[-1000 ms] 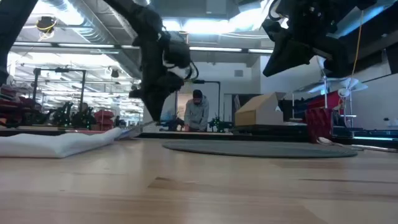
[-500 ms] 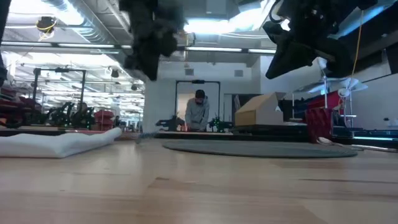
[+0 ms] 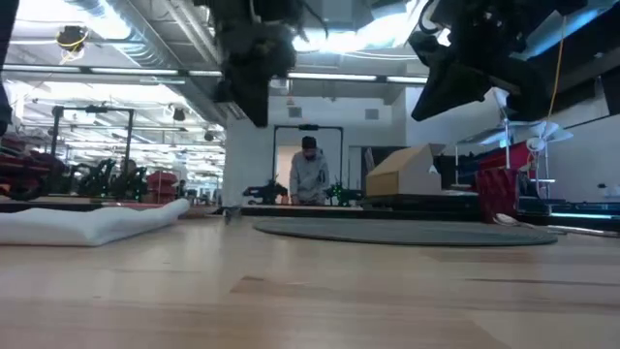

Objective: Set table place
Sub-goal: Put the silver fork on the table white napkin

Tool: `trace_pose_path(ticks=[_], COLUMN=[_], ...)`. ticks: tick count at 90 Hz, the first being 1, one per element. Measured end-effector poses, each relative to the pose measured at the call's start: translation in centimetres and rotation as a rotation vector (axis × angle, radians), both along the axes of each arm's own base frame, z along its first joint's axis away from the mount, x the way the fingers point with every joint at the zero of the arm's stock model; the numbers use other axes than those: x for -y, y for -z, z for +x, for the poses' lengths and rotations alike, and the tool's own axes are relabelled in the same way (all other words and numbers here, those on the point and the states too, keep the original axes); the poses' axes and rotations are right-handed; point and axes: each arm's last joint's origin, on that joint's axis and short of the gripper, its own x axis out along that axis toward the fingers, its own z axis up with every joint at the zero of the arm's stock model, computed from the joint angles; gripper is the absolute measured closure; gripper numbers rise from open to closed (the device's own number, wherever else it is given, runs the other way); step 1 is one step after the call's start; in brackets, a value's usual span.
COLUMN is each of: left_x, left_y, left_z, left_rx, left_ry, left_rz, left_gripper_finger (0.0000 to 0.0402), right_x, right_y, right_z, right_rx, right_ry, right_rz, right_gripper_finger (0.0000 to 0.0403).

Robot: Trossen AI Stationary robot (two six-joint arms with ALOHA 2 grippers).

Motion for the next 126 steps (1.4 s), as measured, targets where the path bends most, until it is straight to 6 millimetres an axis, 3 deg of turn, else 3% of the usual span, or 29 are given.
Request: trace_pose_path(ticks=[25, 44, 60, 99, 126], left_x=[-4.2, -6.6, -7.4, -6.7, -6.7], left_y=[5.3, 8.6, 10.3, 10.3, 8.7], left_z=[-1.6, -2.1, -2.9, -3.1, -3.4], left_rx=[-0.329, -0.162, -0.110, -0.128, -0.074], left_ry=[-0.208, -0.310, -0.426, -0.449, -0.475], left_rz=[-0.031, -0.221, -0.270, -0.319, -0.308], left_gripper_finger=[0.0336, 0.0318, 0.0317, 0.0317, 0.0317], right_x=[-0.1, -0.1, -0.1, -0.1, -0.1], right_y=[0.0, 0.0, 0.0, 0.0, 0.0], right_z=[0.0, 0.0, 0.0, 0.0, 0.0], right_rx=[-0.003, -0.002, -0.003, -0.002, -0.002], right_ry=[-0.020, -0.020, -0.026, -0.026, -0.026], right_rz=[0.023, 0.023, 0.030, 0.031, 0.031], right_gripper_finger=[0.0403, 0.0403, 0.0403, 0.0403, 0.0403])
